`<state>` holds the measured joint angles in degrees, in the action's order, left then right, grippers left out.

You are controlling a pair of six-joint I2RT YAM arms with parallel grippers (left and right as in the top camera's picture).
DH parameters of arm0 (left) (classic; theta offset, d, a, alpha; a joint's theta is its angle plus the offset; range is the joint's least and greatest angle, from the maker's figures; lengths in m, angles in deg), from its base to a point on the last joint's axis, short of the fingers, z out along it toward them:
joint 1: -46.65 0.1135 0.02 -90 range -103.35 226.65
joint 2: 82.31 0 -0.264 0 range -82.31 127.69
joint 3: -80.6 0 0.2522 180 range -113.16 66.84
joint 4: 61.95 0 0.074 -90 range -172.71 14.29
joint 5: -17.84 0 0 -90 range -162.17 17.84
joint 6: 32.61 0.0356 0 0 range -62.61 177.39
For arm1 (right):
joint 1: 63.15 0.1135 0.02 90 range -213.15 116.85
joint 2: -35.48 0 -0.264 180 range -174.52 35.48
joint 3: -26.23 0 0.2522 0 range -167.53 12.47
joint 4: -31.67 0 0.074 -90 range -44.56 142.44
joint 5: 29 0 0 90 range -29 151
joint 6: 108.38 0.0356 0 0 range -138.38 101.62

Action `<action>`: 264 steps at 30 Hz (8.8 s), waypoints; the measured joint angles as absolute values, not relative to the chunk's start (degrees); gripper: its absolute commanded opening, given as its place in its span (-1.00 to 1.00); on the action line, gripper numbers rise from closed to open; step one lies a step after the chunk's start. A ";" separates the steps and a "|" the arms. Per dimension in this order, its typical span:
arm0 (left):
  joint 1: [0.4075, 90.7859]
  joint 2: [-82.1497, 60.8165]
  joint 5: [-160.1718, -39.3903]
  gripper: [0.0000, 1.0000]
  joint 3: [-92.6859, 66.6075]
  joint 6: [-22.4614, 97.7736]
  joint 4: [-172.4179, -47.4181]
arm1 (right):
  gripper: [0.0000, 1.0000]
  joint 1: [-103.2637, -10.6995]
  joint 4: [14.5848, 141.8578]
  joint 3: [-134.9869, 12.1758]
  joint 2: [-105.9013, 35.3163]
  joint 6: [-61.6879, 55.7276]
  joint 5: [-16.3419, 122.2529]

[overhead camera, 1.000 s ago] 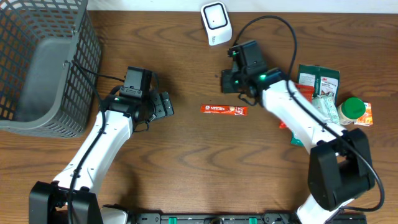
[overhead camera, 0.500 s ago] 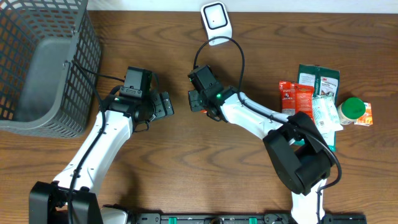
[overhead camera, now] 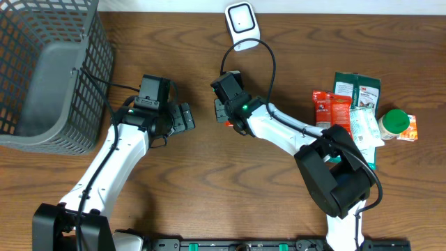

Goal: Scan the item barcode

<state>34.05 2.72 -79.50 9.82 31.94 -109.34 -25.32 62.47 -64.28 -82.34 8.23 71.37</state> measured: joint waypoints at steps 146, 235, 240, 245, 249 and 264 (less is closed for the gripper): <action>34.05 2.72 -79.50 0.88 9.82 31.94 -109.36 | 0.83 -34.52 101.09 -64.74 -80.57 -0.03 64.57; 34.05 2.72 -79.48 0.88 9.93 31.94 -109.34 | -0.99 -43.38 134.47 -131.47 -92.24 -9.69 55.04; 34.05 2.72 -79.48 0.88 9.93 31.94 -109.36 | -0.98 -43.81 128.35 -131.49 -98.03 -9.91 54.63; 34.05 2.72 -79.48 0.89 9.93 31.94 -109.36 | -0.98 -44.71 121.81 -131.49 -103.56 -10.11 51.35; 34.05 2.72 -79.50 0.88 9.93 31.94 -109.38 | -0.99 -46.68 114.58 -131.47 -105.70 -9.67 48.18; 34.05 2.74 -79.48 0.88 9.93 31.94 -109.36 | -0.98 -47.64 94.03 -131.80 -109.25 0.12 38.96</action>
